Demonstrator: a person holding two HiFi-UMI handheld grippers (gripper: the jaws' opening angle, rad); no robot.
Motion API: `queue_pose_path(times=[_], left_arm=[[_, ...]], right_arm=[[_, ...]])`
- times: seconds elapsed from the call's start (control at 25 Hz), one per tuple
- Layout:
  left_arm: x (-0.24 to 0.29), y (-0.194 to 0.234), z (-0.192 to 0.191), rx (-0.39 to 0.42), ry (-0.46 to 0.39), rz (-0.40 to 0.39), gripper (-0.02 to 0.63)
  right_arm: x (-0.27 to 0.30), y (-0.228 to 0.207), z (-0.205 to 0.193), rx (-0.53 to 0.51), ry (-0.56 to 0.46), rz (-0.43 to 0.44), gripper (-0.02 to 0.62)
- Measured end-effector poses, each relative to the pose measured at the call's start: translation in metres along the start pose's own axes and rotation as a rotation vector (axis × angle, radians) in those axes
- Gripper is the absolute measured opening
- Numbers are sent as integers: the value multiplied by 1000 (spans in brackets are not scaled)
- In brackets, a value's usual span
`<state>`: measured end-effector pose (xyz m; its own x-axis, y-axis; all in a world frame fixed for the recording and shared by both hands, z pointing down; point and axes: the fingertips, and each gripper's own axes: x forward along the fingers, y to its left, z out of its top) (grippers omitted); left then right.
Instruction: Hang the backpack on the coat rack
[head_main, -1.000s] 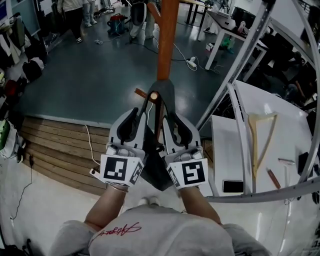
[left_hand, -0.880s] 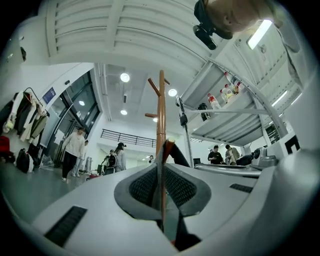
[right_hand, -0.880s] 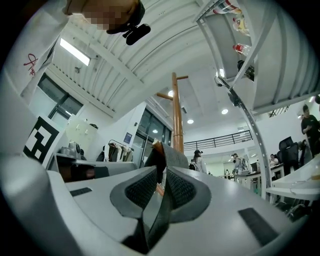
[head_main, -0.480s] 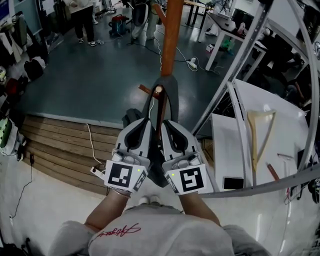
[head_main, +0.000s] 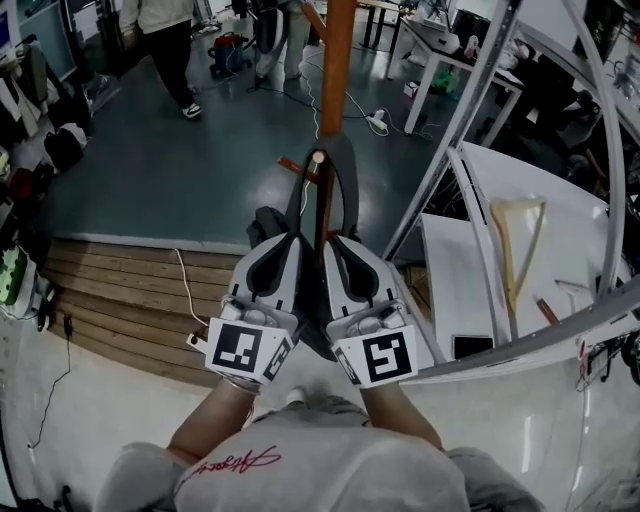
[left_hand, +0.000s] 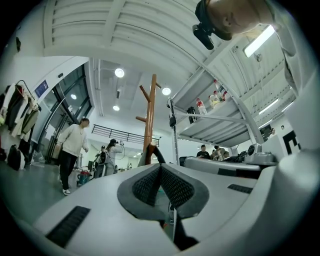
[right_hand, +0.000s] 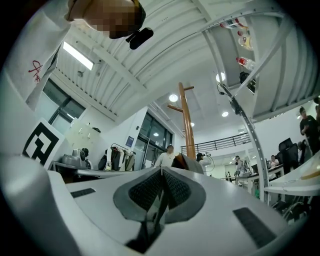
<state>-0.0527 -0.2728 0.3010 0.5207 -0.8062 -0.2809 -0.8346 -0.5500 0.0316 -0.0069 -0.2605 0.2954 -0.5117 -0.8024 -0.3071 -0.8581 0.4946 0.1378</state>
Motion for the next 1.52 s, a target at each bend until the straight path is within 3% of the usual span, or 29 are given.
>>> queue_pose_path(times=[0.68, 1.52], left_arm=[[-66, -89, 10, -28, 26, 40, 17], [-93, -88, 22, -32, 9, 29, 17]], right_arm=[[-100, 18, 36, 9, 14, 29, 21], [-109, 47, 40, -11, 43, 44, 21]])
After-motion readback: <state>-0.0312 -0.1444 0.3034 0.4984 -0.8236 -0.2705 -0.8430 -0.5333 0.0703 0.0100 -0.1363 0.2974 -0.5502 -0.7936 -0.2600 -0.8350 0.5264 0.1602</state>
